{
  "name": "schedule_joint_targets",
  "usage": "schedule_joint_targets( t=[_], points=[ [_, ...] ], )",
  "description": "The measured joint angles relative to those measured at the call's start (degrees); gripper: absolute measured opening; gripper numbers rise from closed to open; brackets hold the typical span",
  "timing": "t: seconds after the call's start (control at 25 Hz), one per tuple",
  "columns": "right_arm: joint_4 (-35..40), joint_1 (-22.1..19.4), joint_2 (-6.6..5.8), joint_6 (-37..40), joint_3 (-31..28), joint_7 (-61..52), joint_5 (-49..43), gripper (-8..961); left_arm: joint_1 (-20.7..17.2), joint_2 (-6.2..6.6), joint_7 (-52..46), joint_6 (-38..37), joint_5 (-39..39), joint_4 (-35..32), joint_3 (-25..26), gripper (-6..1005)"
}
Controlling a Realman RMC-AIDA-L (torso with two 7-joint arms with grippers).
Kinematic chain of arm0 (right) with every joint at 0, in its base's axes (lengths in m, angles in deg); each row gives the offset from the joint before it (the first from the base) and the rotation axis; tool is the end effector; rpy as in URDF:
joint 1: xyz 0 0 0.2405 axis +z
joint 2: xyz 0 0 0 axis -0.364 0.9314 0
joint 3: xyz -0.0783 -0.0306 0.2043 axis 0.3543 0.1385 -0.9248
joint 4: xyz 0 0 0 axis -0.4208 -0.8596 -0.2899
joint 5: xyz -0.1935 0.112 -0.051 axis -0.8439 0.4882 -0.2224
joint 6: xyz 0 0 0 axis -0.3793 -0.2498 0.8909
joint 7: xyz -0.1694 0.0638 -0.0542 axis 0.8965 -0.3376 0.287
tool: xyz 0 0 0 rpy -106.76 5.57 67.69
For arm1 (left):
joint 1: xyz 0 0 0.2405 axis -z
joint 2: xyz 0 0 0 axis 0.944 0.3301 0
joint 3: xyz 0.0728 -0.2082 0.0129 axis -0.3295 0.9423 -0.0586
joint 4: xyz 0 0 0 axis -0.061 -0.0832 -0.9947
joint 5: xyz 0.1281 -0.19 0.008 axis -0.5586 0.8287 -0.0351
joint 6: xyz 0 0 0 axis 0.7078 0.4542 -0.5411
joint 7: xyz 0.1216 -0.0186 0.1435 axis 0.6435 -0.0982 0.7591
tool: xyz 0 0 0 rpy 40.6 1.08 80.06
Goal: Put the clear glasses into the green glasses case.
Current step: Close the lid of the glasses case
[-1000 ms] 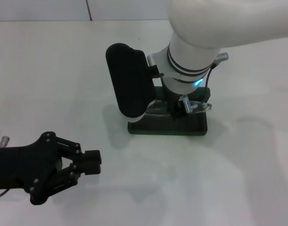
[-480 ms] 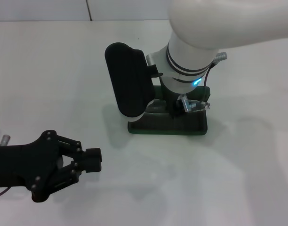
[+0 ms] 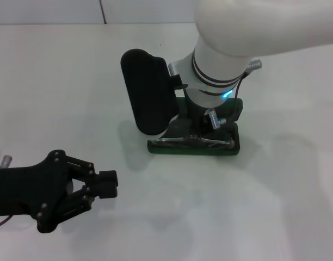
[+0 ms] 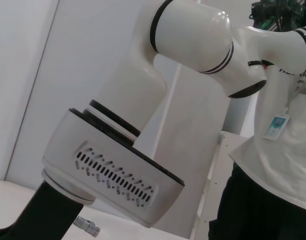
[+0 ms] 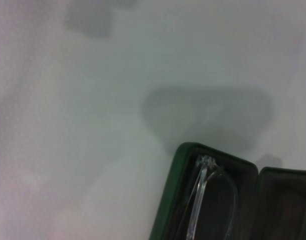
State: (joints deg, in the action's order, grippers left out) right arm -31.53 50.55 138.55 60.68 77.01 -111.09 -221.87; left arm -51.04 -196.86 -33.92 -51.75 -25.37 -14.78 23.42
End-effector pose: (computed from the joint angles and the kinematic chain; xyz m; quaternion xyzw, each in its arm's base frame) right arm 0.0457 0.3578 -0.1540 -0.9090 -0.2025 -0.3486 0.1061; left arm -0.2218 0.2412 0.0121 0.9128 0.1402 0.3820 0.0343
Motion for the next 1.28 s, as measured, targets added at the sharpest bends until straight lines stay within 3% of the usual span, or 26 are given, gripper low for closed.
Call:
schedule_joint_targets(
  t=[0.36, 0.72, 0.96, 1.28],
  points=[
    [3.39, -1.54, 0.0, 0.22, 0.74, 0.03, -0.46, 168, -0.14, 0.0, 0.0, 0.34, 0.0, 0.0, 0.0, 107],
    [10.38, -7.03, 0.0, 1.35, 0.57, -0.7, -6.37, 169, -0.18, 0.02, -0.12, 0.28, 0.24, 0.01, 0.05, 107],
    [16.7, -12.49, -0.01, 1.52, -0.5, -1.11, -9.8, 170, 0.08, 0.25, -0.49, 0.13, 0.49, 0.0, 0.1, 107],
    [31.59, -25.55, 0.0, 2.14, -3.33, -1.28, -17.97, 171, 0.47, 0.47, -0.63, -0.01, 0.58, -0.13, 0.14, 111]
  ],
)
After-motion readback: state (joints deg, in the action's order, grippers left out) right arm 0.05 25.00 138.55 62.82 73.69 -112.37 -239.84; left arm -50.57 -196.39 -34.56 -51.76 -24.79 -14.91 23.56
